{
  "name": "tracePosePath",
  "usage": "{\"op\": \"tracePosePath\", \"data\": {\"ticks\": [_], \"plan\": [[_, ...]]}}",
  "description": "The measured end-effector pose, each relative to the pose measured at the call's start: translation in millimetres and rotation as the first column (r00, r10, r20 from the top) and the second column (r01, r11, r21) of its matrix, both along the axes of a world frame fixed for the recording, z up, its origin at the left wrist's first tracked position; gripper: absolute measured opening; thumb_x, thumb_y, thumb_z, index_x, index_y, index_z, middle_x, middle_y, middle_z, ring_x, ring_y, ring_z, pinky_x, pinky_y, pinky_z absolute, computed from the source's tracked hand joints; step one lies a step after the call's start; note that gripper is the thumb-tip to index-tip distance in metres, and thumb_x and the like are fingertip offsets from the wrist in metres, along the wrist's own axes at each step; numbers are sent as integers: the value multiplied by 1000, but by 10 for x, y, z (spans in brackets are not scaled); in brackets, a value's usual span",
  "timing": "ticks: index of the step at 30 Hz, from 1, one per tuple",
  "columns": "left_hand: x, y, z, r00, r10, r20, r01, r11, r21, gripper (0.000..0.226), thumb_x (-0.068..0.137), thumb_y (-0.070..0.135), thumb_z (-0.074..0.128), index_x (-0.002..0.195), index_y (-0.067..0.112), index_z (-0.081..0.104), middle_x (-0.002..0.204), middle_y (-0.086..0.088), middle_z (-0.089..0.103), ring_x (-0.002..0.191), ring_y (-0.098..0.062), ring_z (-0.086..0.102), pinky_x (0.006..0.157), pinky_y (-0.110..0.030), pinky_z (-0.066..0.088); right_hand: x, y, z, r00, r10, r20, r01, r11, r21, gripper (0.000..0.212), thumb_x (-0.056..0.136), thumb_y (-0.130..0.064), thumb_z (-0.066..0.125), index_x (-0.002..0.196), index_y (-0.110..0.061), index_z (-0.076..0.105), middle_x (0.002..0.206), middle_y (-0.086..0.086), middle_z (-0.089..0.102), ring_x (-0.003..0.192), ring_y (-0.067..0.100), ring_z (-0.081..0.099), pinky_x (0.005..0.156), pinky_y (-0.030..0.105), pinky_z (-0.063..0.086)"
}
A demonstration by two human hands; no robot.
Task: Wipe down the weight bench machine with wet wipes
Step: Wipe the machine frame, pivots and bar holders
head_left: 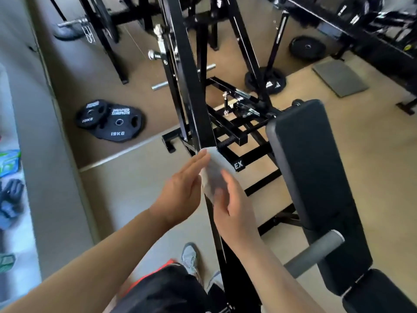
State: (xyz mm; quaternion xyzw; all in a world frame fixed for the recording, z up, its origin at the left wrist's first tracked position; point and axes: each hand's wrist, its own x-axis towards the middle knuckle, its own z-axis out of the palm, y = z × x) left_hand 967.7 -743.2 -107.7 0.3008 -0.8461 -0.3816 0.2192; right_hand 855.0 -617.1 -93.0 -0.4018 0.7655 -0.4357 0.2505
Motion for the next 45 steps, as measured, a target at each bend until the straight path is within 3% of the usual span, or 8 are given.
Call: {"op": "tracePosePath", "data": {"ticks": [5, 8, 17, 25, 29, 35, 38, 45], "plan": [[92, -72, 29, 991, 131, -4, -131, 991, 4, 58, 94, -6, 50, 146, 20, 54, 158, 0, 46, 141, -17, 50, 112, -42, 47, -61, -361, -175, 863, 59, -501, -69, 998, -1, 35, 106, -33, 47, 130, -11, 63, 114, 6, 60, 102, 25, 54, 81, 38, 55], [105, -210, 31, 989, 143, -20, -143, 990, 7, 58, 92, 1, 50, 148, 16, 53, 159, -5, 44, 147, -18, 43, 110, -48, 48, -55, -662, -235, 799, 76, -597, -49, 997, 62, 38, 102, -22, 54, 137, -8, 58, 122, 12, 53, 109, 28, 45, 89, 42, 54], [-110, -1460, -13, 997, 79, 10, -80, 994, 78, 60, 96, 0, 52, 151, 24, 49, 165, 2, 34, 149, 5, 28, 115, -41, 42, -317, -1839, -293, 805, 211, -555, -32, 949, 315, 73, 105, -24, 41, 164, -7, 0, 172, 17, 1, 160, 36, 2, 127, 45, 18], [-249, -2872, 144, 988, -53, 146, 37, 993, 109, 57, 99, 7, 54, 152, 26, 46, 147, 15, 49, 133, 3, 42, 104, -7, 33, -676, -3220, -133, 845, 85, -527, 116, 934, 337, 62, 111, -34, 26, 165, -11, 5, 173, 13, 4, 160, 32, 5, 127, 43, 22], [-393, -3281, 281, 979, -62, 194, 28, 984, 173, 50, 104, 20, 53, 153, 25, 46, 142, 5, 58, 127, -13, 54, 98, -19, 37, -490, -2994, -68, 810, 146, -568, 116, 909, 400, 70, 103, -32, 27, 166, -18, -2, 174, 6, 0, 160, 27, 2, 125, 45, 30], [-522, -3516, 353, 993, -39, 110, 19, 984, 179, 35, 100, 9, 57, 134, 19, 65, 122, 15, 66, 102, 4, 56, 82, 6, 30, -584, -3243, -73, 860, 113, -497, 130, 894, 429, 72, 104, -53, 19, 166, -20, 0, 174, 7, 3, 160, 28, 8, 125, 44, 27], [-615, -3701, 381, 999, -30, 41, 23, 984, 179, 33, 95, -1, 53, 110, 23, 70, 94, 20, 67, 90, 1, 61, 71, -8, 42, -810, -3787, 9, 871, 122, -475, 94, 909, 405, 76, 103, -55, 9, 165, -13, -1, 173, 12, -2, 160, 30, 4, 129, 42, 15], [-765, -4047, 499, 985, 168, -32, -158, 966, 205, 28, 94, 1, 52, 103, 20, 69, 96, 12, 68, 93, -12, 64, 83, -23, 52, -1334, -4992, -30, 802, 304, -514, -66, 900, 430, 84, 96, -61, -16, 162, -11, -13, 172, 15, -10, 159, 32, -11, 130, 50, 6]]}}
